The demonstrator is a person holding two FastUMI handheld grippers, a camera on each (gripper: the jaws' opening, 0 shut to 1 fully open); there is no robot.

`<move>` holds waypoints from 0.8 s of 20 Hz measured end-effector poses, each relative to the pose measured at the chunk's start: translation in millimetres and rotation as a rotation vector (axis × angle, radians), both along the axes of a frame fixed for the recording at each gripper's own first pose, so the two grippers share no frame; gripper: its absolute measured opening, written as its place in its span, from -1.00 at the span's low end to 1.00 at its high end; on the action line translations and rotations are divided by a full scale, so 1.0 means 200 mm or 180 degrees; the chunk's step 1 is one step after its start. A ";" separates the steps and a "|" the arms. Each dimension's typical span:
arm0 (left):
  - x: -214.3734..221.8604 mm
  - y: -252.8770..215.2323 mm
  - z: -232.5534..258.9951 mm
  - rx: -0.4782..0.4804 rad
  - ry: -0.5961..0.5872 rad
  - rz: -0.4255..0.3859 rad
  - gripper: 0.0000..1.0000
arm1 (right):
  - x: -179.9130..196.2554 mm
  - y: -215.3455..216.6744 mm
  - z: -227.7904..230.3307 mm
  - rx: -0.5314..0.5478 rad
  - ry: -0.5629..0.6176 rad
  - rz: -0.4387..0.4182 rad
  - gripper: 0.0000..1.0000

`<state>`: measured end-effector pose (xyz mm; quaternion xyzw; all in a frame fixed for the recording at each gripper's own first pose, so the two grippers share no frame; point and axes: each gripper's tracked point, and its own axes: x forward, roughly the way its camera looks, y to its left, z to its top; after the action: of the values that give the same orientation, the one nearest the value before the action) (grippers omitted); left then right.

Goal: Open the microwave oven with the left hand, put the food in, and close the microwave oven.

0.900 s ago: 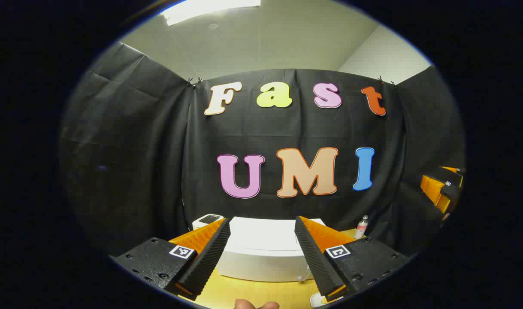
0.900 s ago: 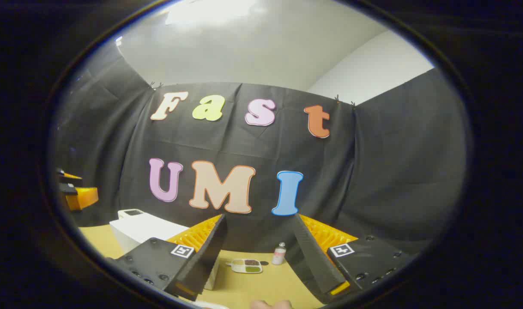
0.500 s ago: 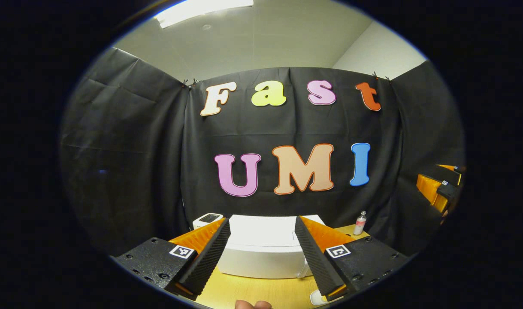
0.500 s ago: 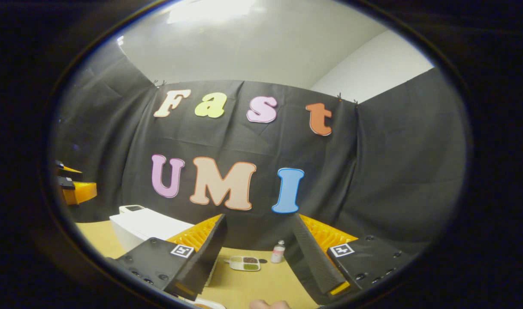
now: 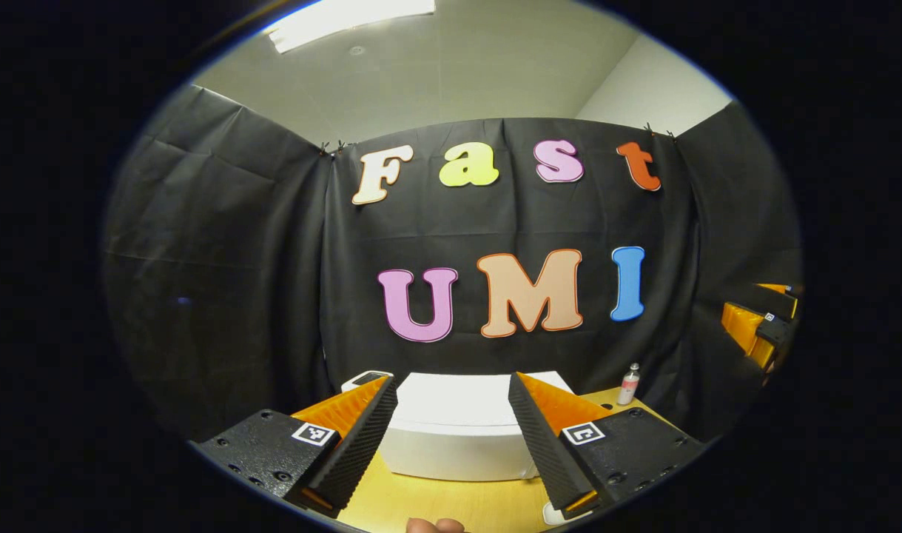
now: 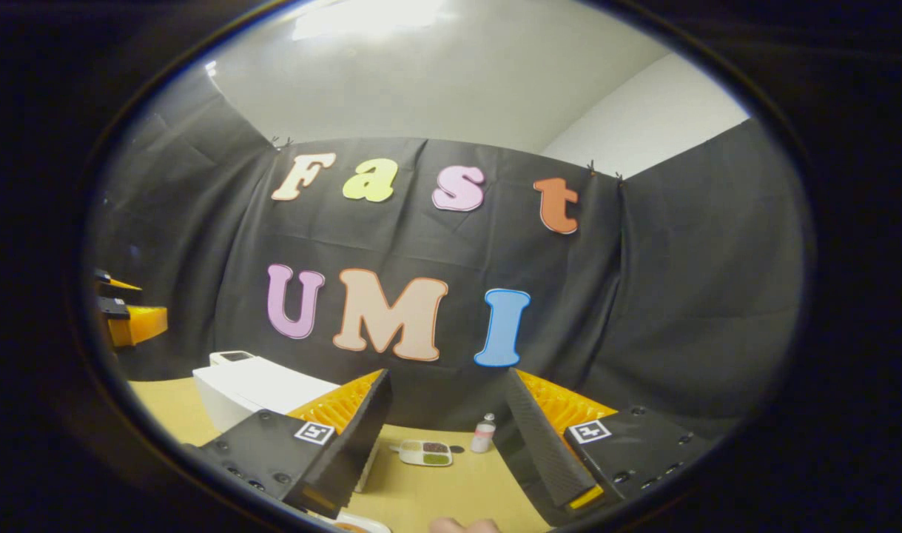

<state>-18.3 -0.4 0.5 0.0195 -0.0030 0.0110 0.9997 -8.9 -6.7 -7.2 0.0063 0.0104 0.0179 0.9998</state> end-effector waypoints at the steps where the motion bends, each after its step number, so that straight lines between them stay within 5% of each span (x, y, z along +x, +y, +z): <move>1: 0.00 0.00 0.00 0.0008 -0.0005 0.0001 0.91 | 0.00 0.00 0.00 0.0011 0.0000 -0.0002 0.94; 16: 0.02 -0.04 0.00 0.0073 -0.0041 -0.0065 0.92 | -0.01 -0.01 0.02 -0.0039 -0.0023 -0.0039 0.96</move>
<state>-13.4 -8.3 1.4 0.0309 -0.0097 0.0010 0.9995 -11.0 -8.0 -4.1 0.0002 0.0068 0.0117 0.9999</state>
